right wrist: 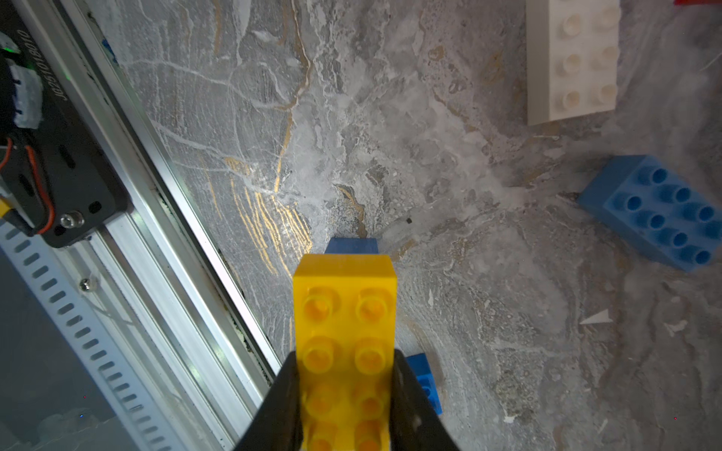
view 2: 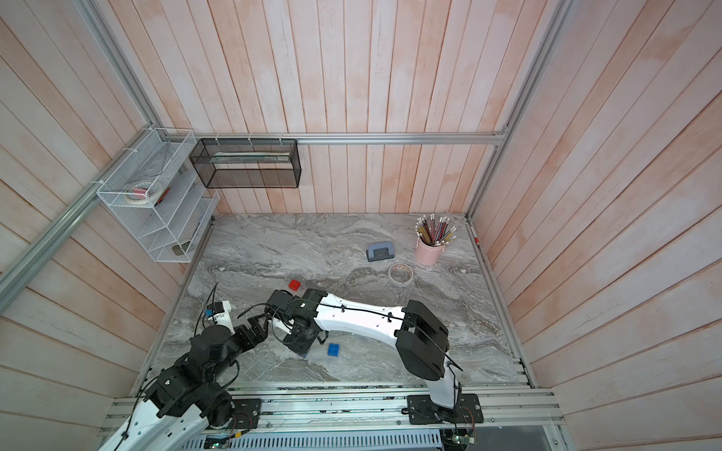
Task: Assemble a spoon with lego
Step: Assemble the lego brick with the lego brick.
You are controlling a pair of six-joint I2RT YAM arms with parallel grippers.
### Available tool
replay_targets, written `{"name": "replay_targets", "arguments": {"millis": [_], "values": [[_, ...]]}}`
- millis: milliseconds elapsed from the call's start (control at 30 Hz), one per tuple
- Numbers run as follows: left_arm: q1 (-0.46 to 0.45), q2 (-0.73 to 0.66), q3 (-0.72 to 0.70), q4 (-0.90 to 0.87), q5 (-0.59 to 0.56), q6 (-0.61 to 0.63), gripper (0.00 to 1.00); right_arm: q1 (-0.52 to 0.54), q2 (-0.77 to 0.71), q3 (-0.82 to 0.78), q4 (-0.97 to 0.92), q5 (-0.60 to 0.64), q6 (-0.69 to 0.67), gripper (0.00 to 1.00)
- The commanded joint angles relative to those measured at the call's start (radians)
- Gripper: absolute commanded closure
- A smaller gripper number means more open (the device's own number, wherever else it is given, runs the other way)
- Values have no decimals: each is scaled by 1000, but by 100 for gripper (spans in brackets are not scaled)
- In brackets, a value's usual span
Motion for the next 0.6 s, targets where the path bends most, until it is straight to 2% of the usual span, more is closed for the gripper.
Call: {"name": "replay_targets", "arguments": {"millis": [0,267,567], "values": [[-5,-6,28,16,0,0,0,-25,61,-8,-50,-77,-7,94],[-5,-6,27,18,0,3,0,-11,115,71,-147,-40,15,95],[-7,-10,26,20,5,7,0,37,176,90,-194,18,37,97]]}}
